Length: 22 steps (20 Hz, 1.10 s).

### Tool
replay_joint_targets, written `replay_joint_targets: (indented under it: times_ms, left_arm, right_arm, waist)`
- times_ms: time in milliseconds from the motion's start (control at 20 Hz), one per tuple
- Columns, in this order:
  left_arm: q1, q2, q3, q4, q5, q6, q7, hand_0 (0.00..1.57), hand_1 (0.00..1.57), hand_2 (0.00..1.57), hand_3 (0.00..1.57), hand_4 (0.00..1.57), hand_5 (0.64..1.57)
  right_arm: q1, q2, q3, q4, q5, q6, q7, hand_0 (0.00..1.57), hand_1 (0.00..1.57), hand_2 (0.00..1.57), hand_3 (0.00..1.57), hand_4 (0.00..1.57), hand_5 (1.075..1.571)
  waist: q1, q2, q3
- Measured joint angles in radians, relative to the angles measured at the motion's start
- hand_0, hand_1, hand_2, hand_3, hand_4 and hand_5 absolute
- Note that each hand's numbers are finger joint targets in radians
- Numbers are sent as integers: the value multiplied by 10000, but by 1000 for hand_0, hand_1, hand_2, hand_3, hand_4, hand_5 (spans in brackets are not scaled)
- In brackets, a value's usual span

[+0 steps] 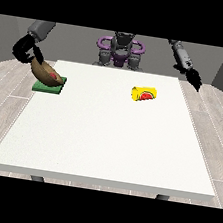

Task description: Pick the cup and pour the ball into the bowl, then pick the bowl and place it on the pad

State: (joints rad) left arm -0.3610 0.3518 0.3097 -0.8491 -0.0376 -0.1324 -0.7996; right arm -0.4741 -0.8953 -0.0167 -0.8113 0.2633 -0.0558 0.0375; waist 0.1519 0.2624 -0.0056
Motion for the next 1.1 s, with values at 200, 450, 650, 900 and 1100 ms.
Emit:
replay_joint_targets:
  times_ms: [200,450,650,900,1100]
  left_arm:
    - [-158,506,383,-418,511,-531,-26,0,0,0,0,888,1173]
    - [-77,951,847,-656,982,-898,-229,0,0,0,0,865,1176]
    - [109,1152,1070,-844,1229,-1038,-140,0,0,0,0,859,1185]
    - [449,1258,1238,-1295,1494,-1138,102,0,0,0,0,852,1176]
    - [860,1460,1391,-1484,1708,-1444,116,0,0,0,0,879,1193]
  right_arm:
    - [-145,190,-735,1040,-178,-771,-921,1571,1571,1571,1571,1324,1556]
    - [-382,581,-1717,1922,-966,-970,-1597,1571,1571,1571,1132,798,1385]
    - [-679,874,-2528,2571,-1846,-548,-1577,1571,1571,1494,1268,254,1415]
    - [-1173,727,-3355,3431,-2615,-47,-1426,0,0,641,182,0,1238]
    - [-1479,316,-3800,3851,-2961,293,-1373,0,0,502,0,0,1283]
  waist:
    - [172,702,-47]
    - [71,1335,-83]
    - [-37,1371,-62]
    - [-163,1418,33]
    - [-98,1342,59]
